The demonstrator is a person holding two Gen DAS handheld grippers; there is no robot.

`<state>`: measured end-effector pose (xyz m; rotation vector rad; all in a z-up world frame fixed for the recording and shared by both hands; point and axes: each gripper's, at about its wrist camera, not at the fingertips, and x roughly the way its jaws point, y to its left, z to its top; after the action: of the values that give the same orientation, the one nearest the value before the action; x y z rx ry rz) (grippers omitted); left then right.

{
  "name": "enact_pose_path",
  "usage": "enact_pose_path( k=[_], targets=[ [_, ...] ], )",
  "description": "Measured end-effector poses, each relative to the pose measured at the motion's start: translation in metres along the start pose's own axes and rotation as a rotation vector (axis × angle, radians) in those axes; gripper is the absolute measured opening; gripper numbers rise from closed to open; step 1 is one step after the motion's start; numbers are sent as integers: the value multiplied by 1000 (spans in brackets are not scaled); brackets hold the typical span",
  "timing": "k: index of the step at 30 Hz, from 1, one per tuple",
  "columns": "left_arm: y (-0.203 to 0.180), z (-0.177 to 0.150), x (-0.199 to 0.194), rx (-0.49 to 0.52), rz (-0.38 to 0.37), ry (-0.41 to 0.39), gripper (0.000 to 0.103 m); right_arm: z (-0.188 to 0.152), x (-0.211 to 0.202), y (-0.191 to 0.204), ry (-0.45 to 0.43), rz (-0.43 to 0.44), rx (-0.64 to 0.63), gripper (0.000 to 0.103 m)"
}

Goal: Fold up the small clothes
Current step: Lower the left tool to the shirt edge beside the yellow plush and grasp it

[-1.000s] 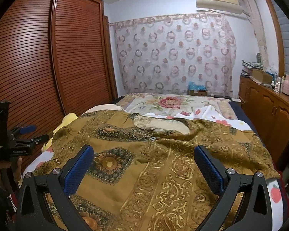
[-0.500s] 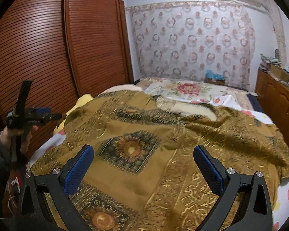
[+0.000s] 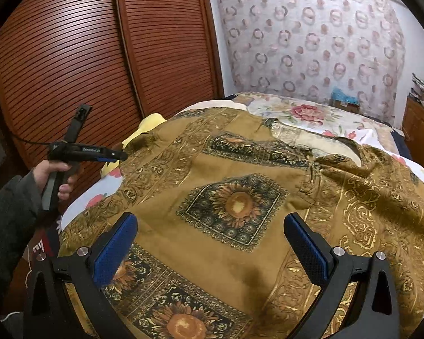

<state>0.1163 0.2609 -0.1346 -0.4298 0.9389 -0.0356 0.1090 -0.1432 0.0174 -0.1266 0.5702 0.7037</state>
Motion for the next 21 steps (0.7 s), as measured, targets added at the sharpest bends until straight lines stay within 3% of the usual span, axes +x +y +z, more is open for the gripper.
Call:
enact_pose_path(
  k=[5, 12, 17, 21],
  targets=[
    [1, -2, 7, -50, -88, 21, 60, -3, 2, 0, -4, 3, 4, 103],
    [0, 0, 5, -84, -201, 35, 26, -11, 2, 15, -18, 3, 20, 103],
    [-12, 4, -2, -7, -137, 12, 11, -14, 3, 13, -21, 7, 33, 103],
    [-26, 7, -18, 64, -68, -31, 7, -15, 2, 12, -28, 5, 38, 103]
  ],
)
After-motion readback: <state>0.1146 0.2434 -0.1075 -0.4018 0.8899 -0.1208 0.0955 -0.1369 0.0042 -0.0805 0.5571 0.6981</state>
